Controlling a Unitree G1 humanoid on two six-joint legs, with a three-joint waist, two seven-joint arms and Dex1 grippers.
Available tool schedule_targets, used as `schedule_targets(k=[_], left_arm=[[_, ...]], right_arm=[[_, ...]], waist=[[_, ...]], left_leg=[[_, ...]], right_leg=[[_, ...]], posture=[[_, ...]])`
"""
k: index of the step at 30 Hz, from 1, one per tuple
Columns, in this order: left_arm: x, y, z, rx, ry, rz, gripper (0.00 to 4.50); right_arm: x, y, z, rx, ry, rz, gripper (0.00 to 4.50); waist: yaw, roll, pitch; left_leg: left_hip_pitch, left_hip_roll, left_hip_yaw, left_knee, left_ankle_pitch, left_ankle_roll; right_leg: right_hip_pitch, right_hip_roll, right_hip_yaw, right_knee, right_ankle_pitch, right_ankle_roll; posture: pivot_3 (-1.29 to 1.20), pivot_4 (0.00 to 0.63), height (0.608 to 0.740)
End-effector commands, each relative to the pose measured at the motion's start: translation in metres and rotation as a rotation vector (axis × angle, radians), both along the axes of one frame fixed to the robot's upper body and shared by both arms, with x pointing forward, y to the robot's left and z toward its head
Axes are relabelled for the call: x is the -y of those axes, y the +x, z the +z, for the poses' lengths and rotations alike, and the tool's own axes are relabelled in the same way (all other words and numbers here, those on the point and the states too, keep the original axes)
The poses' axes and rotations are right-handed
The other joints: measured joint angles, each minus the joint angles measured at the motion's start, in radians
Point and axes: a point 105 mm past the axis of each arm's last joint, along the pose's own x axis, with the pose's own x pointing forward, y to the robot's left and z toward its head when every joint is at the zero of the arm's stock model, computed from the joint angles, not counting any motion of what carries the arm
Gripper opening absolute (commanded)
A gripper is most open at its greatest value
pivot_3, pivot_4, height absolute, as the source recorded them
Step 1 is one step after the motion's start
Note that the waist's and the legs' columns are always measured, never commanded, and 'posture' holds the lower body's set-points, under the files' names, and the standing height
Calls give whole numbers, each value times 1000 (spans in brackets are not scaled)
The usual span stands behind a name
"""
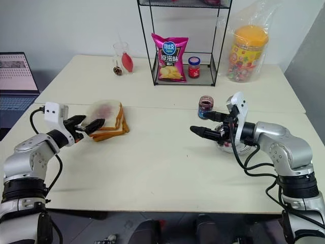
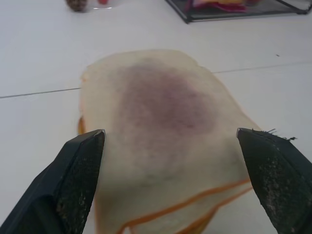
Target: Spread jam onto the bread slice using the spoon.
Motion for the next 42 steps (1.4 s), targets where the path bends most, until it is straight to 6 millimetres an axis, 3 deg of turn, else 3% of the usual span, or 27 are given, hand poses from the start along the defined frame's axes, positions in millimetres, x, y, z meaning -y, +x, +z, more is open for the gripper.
schedule_targets(k=[1, 6, 13, 20, 23, 32, 42], left_arm=[[13, -7, 23, 76, 139, -110, 4472], [22, -13, 19, 49, 318, -213, 4472], [14, -7, 6, 22, 472, -211, 4472], [3, 2, 9, 48, 467, -141, 4472], [2, 5, 13, 65, 394, -119, 4056], [2, 7, 18, 93, 341, -105, 2158], [6, 9, 57, 216, 110, -79, 129]], right_arm=[[6, -1, 13, 53, 2, -14, 4500], [7, -2, 13, 52, 4, -19, 4500], [6, -1, 13, 55, 11, -22, 4500], [7, -2, 13, 56, 13, -26, 4500], [7, -1, 14, 58, 15, -32, 4500], [8, -1, 15, 60, 15, -37, 4500], [9, 1, 16, 62, 15, -40, 4500]], waist=[[0, 0, 0], [-1, 0, 0], [0, 0, 0], [0, 0, 0], [0, 0, 0], [0, 0, 0], [0, 0, 0]], left_leg=[[0, 0, 0, 0, 0, 0], [0, 0, 0, 0, 0, 0], [0, 0, 0, 0, 0, 0], [0, 0, 0, 0, 0, 0], [0, 0, 0, 1, 0, 0], [0, 0, 0, 1, 0, 0], [0, 0, 0, 1, 0, 0]], right_leg=[[0, 0, 0, 0, 1, -2], [0, 0, 0, 0, 1, -1], [0, 0, 0, 0, -1, 1], [0, 0, 0, 0, -1, 1], [0, 0, 0, 1, -1, 1], [0, 0, 0, 1, 0, 1], [0, 0, 0, 1, 0, 2]], posture=[[0, 150, 740], [0, 150, 740], [0, 150, 740], [0, 150, 740], [0, 150, 740], [0, 150, 740], [0, 150, 740]])
